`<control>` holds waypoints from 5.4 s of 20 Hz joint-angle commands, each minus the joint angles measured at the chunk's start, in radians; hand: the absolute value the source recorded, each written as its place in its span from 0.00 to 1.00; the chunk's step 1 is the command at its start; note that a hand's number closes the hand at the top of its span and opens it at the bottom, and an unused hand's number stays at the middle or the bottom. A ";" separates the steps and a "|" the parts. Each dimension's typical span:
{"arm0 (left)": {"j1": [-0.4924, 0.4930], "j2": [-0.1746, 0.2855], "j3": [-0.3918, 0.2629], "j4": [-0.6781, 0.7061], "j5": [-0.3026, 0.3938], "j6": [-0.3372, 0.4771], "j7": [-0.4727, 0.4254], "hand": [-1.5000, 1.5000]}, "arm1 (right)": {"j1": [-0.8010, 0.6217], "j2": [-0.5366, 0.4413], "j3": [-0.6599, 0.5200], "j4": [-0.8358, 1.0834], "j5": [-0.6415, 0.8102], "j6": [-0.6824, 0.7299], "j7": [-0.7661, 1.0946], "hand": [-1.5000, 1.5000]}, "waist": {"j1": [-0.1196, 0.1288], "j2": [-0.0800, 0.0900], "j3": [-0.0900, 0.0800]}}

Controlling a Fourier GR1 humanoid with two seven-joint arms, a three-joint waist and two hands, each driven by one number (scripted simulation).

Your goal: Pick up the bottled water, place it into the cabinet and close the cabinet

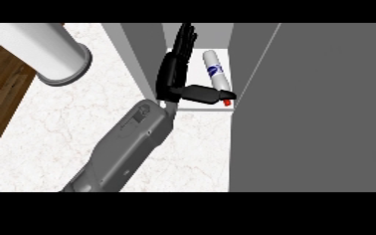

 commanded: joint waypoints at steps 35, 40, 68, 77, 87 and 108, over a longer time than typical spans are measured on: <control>0.923 0.423 -0.028 -0.941 0.004 -0.065 -0.016 0.00 | -0.157 -0.049 0.856 -0.236 0.478 -0.044 0.454 1.00 | -0.002 0.001 -0.005; 0.973 0.495 0.036 -1.011 0.059 -0.117 0.001 0.00 | -0.322 0.014 0.909 -0.162 0.502 -0.088 0.506 1.00 | 0.020 -0.001 -0.006; 1.095 0.564 0.135 -1.008 0.140 -0.286 -0.060 0.00 | -0.879 0.085 0.937 0.048 0.476 -0.266 0.771 1.00 | 0.055 0.009 -0.012; 1.095 0.584 0.157 -1.011 0.152 -0.323 -0.066 0.00 | -0.879 0.085 0.900 0.083 0.425 -0.246 0.756 1.00 | 0.075 0.025 -0.013; 1.083 0.609 0.175 -1.027 0.175 -0.373 -0.059 0.00 | -0.830 0.084 0.937 0.180 0.179 -0.161 0.801 1.00 | 0.150 0.061 -0.014; 1.119 0.622 0.219 -1.019 0.194 -0.394 -0.072 0.00 | -0.813 0.089 0.582 0.246 -0.030 -0.437 0.698 1.00 | 0.107 0.052 -0.008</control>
